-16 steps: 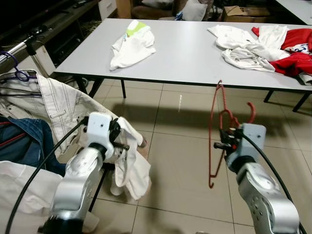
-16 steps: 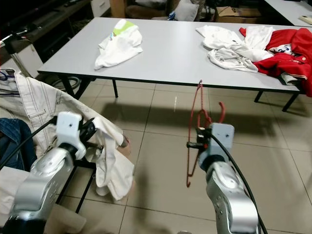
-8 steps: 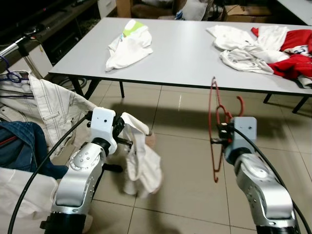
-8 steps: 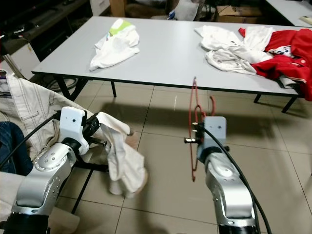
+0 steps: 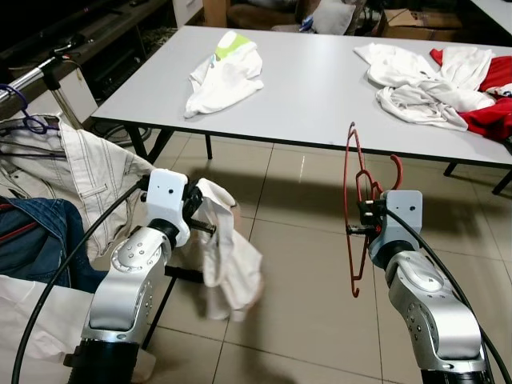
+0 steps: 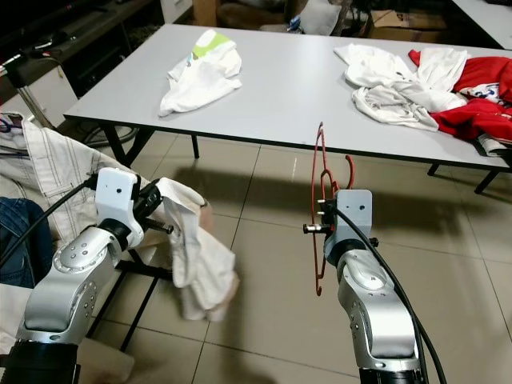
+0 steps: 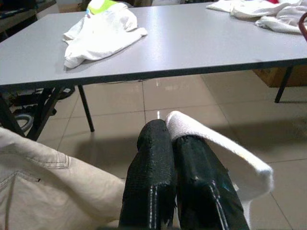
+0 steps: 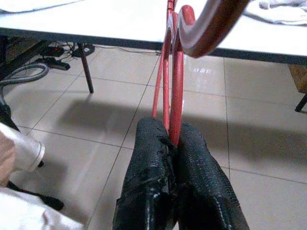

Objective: Hang hanger

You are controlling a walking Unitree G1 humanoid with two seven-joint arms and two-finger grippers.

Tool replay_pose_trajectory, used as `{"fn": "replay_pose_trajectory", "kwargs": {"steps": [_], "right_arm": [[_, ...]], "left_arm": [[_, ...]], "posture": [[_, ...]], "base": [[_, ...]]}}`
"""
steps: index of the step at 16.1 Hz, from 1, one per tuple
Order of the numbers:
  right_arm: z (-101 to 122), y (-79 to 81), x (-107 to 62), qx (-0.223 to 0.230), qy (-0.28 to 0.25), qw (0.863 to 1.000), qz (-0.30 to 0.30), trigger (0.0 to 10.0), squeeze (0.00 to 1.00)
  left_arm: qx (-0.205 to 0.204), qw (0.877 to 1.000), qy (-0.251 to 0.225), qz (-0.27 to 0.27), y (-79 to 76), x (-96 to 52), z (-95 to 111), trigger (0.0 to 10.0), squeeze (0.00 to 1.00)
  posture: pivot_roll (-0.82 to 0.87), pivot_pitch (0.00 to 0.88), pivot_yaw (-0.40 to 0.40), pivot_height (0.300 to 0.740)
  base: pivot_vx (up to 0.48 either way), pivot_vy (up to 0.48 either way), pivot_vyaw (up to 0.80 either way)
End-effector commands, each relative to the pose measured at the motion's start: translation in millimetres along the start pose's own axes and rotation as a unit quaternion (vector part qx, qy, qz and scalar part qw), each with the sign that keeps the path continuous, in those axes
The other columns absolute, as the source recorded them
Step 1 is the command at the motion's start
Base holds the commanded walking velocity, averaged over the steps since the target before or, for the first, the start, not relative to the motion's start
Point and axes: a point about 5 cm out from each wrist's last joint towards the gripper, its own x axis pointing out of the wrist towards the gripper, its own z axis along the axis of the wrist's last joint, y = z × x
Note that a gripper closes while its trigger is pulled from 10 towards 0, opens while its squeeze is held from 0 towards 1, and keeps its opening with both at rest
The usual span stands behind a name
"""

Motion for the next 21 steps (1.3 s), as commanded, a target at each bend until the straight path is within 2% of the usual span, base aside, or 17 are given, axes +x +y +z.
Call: {"fn": "replay_pose_trajectory", "kwargs": {"steps": [1,21], "right_arm": [[4.6,-0.1,0.4,0.002,-0.011,1.000,0.002,10.0,0.00],[8.2,12.0,10.2,-0.002,-0.014,0.999,0.040,10.0,0.00]], "left_arm": [[-0.006,1.000,-0.004,0.000,1.7,1.9,2.1,10.0,0.00],[-0.015,1.000,-0.010,0.018,9.3,-4.4,0.9,10.0,0.00]], "posture": [[-0.04,0.023,0.054,0.740],[-0.03,0.007,0.021,0.740]], "base": [[0.277,0.000,0.00],[0.338,0.000,0.00]]}}
